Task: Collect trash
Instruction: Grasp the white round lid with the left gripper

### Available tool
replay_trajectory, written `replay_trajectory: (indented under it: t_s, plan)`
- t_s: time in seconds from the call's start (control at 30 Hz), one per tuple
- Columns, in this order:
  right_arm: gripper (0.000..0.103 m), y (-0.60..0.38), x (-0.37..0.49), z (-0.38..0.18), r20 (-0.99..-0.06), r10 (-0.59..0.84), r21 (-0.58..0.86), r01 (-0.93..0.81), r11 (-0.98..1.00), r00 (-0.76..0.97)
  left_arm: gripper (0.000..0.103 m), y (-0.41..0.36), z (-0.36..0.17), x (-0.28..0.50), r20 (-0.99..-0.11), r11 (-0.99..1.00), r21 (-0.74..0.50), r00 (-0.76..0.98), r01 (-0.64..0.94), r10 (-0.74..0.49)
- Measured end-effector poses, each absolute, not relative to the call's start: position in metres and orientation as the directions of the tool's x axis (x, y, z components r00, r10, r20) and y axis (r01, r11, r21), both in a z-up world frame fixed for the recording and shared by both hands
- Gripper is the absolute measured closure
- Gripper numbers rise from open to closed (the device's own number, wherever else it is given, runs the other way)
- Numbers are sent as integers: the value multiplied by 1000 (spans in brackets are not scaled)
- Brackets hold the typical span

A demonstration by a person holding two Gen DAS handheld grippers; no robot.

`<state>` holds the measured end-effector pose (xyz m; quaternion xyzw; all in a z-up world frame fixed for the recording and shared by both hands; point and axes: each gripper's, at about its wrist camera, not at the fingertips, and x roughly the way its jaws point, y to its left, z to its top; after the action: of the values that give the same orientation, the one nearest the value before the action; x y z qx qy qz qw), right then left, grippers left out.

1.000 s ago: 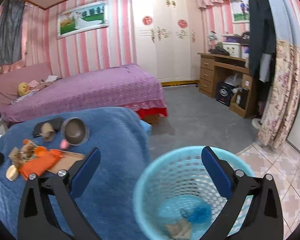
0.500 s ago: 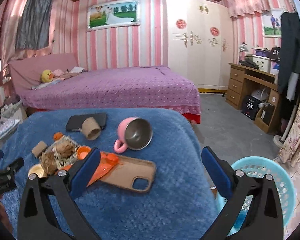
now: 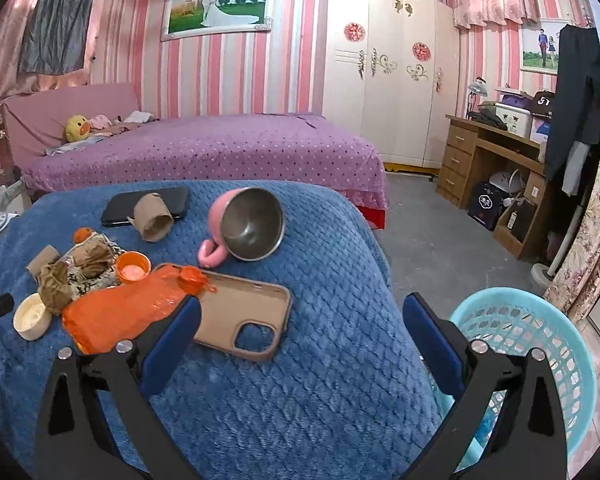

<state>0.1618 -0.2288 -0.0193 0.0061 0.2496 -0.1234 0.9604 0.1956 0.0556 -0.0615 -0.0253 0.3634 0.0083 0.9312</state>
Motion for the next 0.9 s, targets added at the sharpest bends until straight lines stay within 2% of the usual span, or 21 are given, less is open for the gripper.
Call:
replay_trajectory:
  t_s: [0.1, 0.37, 0.53, 0.7, 0.9]
  plan:
    - [5, -234, 163, -23, -491, -248, -59, 252, 966, 835, 5, 52, -76, 208, -728, 997, -72, 684, -4, -50]
    - [4, -243, 166, -29, -518, -242, -16, 273, 962, 821, 5, 38, -79, 208, -734, 996, -71, 674, 55, -90]
    - [4, -239, 167, -30, -515, -248, -35, 269, 963, 821, 5, 27, -75, 204, -726, 984, -125, 664, 130, -180]
    - [4, -240, 166, -31, -517, -246, -24, 273, 962, 820, 6, 18, -85, 209, -763, 989, -78, 630, 125, -140]
    - [4, -232, 166, -32, -516, -239, -44, 254, 966, 822, 31, 22, -86, 213, -764, 989, -95, 629, 115, -147]
